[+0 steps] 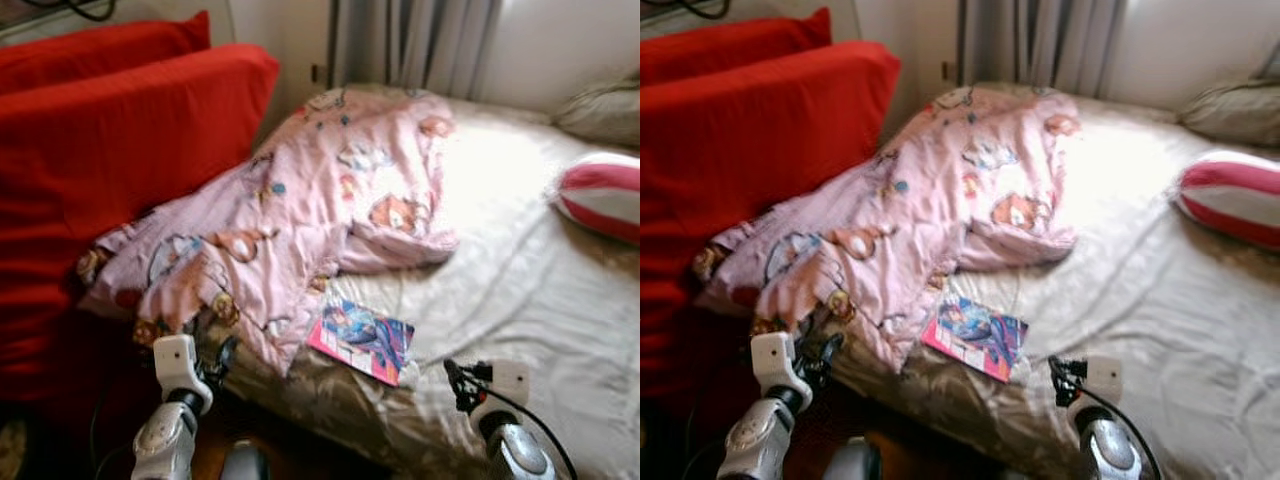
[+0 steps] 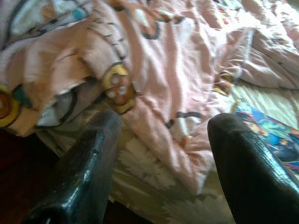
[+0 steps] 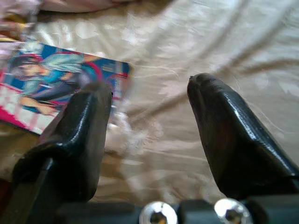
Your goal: Clean up the room
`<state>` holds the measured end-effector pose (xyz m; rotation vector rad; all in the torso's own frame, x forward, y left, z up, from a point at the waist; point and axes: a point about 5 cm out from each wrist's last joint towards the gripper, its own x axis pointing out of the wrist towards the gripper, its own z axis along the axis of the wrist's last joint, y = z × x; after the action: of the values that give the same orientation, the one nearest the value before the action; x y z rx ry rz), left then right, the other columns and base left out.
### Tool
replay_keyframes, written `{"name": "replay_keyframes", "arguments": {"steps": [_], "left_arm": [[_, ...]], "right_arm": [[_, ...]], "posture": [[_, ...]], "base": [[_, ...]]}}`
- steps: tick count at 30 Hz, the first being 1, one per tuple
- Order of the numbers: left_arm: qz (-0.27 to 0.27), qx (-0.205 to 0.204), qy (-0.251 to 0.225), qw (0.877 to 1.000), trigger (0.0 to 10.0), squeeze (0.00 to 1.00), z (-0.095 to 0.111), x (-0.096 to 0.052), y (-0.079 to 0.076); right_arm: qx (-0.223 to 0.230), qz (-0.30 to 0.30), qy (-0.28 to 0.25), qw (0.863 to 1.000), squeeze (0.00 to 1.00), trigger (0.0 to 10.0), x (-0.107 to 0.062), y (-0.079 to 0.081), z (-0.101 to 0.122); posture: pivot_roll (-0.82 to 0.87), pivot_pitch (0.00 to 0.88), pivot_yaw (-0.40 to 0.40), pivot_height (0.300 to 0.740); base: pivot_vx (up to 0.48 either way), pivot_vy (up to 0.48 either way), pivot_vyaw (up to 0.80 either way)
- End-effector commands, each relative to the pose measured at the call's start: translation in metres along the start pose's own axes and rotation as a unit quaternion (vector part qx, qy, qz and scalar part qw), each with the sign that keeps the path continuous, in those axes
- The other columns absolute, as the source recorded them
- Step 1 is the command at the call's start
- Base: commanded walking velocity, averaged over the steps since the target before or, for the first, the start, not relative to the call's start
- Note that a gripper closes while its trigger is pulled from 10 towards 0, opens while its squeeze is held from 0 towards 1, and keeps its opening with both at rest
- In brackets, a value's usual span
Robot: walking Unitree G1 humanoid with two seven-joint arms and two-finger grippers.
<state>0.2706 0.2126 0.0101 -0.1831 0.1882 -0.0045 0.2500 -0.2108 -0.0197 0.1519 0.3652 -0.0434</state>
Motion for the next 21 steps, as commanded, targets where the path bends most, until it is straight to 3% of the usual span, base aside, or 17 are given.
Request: {"name": "replay_keyframes", "arguments": {"steps": [1,14,21], "left_arm": [[0.003,0.000,-0.002,1.000,10.0,0.00,0.0016,-0.0010,0.0035],[-0.002,-0.002,0.001,1.000,10.0,0.00,0.0025,0.0005,0.0022],[-0.005,-0.001,0.004,1.000,10.0,0.00,0.0027,0.0016,0.0014]], "right_arm": [[0.005,0.006,-0.005,1.000,0.00,10.0,0.0024,0.0040,0.0026],[0.004,0.015,-0.006,1.000,0.00,10.0,0.0036,0.0072,0.0035],[0.014,0.022,-0.004,1.000,0.00,10.0,0.0034,0.0087,0.0023]], "posture": [[0.01,0.078,-0.034,0.635],[0.01,0.085,-0.032,0.635],[0.00,0.090,-0.029,0.635]], "base": [[0.000,0.000,0.00],[0.000,0.000,0.00],[0.069,0.000,0.48]]}}
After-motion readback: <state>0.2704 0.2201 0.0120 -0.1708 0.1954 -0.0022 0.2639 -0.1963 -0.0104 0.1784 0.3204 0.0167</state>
